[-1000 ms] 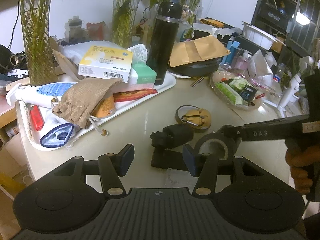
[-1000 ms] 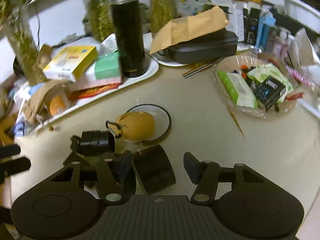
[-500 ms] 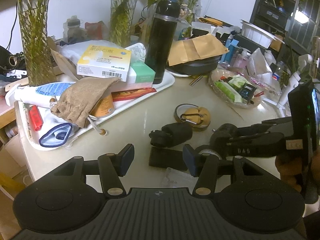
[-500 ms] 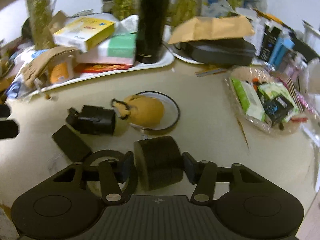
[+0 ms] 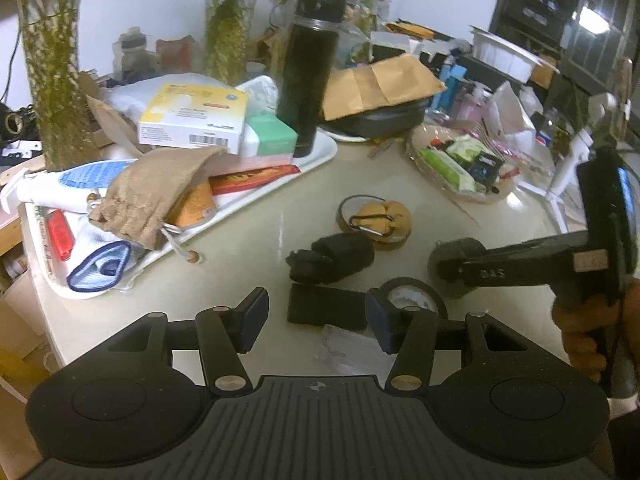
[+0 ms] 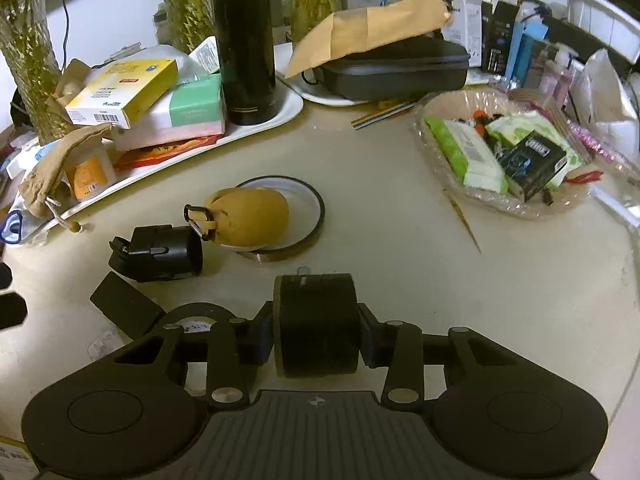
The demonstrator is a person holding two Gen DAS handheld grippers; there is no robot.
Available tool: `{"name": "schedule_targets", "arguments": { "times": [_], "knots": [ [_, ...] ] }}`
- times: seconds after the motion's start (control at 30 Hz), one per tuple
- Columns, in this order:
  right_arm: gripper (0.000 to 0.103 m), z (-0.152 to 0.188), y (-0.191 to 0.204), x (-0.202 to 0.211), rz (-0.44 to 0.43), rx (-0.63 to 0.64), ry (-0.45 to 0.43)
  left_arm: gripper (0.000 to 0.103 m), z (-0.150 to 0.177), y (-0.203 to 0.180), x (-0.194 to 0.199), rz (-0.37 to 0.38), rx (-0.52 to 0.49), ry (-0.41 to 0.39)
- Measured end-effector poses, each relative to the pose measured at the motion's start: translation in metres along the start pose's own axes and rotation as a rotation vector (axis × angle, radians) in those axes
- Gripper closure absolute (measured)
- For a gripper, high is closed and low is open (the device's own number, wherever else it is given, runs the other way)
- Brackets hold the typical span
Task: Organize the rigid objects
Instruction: 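Grasp the flat black block with the left tool while the right tool holds the cylinder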
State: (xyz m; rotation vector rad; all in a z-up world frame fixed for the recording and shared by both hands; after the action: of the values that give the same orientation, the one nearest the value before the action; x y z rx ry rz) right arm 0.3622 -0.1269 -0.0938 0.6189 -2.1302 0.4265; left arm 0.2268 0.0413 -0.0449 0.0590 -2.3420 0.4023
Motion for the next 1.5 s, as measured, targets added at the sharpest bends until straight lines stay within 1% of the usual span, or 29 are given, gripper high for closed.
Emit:
{"name": "schedule_targets", "arguments": {
  "times": [0.17,0.27,0.5,0.57,0.63,0.73,0.77,0.87,1.03,1.17,1.33,1.5],
  "knots": [
    [0.06,0.002,0.002,-0.002,0.018,-0.001,0.01,0.05,0.004,-0.009,-0.001,-0.006,-0.064,0.004],
    [0.06,0.001,-0.004,0.008,0.029,-0.027,-0.018,0.05,0.006,-0.014,-0.004,-0.008,-0.096,0.017],
    [0.06,0.007,-0.013,0.049,0.036,-0.053,-0.101,0.05,0.006,-0.021,-0.011,-0.009,-0.105,0.052],
    [0.06,0.011,-0.014,0.061,0.033,-0.056,-0.125,0.048,0.004,-0.022,-0.014,-0.013,-0.102,0.056],
    [0.06,0.015,-0.015,0.072,0.035,-0.064,-0.147,0.039,0.0,-0.023,-0.016,-0.015,-0.092,0.056],
    [0.06,0.023,-0.019,0.084,0.038,-0.086,-0.168,0.028,-0.012,-0.021,-0.019,-0.035,-0.063,0.025],
    [0.06,0.026,-0.02,0.087,0.038,-0.091,-0.172,0.027,-0.014,-0.02,-0.02,-0.035,-0.058,0.025],
    [0.06,0.035,-0.023,0.095,0.039,-0.108,-0.177,0.027,-0.018,-0.018,-0.03,-0.032,-0.059,0.062],
    [0.06,0.049,-0.024,0.101,0.039,-0.121,-0.168,0.027,-0.015,-0.013,-0.055,-0.071,-0.102,0.159],
    [0.06,0.054,-0.029,0.102,0.048,-0.145,-0.165,0.027,-0.012,-0.007,-0.073,-0.095,-0.087,0.236],
    [0.06,0.056,-0.033,0.104,0.049,-0.166,-0.172,0.027,-0.007,-0.009,-0.086,-0.126,-0.106,0.279],
    [0.06,0.058,-0.036,0.104,0.044,-0.169,-0.167,0.027,0.001,-0.016,-0.093,-0.13,-0.149,0.319]
  ]
}}
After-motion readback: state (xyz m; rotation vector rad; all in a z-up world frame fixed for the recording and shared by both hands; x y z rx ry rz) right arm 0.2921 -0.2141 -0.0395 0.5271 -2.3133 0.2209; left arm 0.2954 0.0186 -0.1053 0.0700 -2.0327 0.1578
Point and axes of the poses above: each gripper's, at about its wrist camera, not at the fingertips, and x roughly against the way its jaws point, y to its left, z to its underside, the point moved 6 cm from there along -x, roughly the way its jaws point, and after that the axes turned 11 degrees about x, right-handed, at the moved point
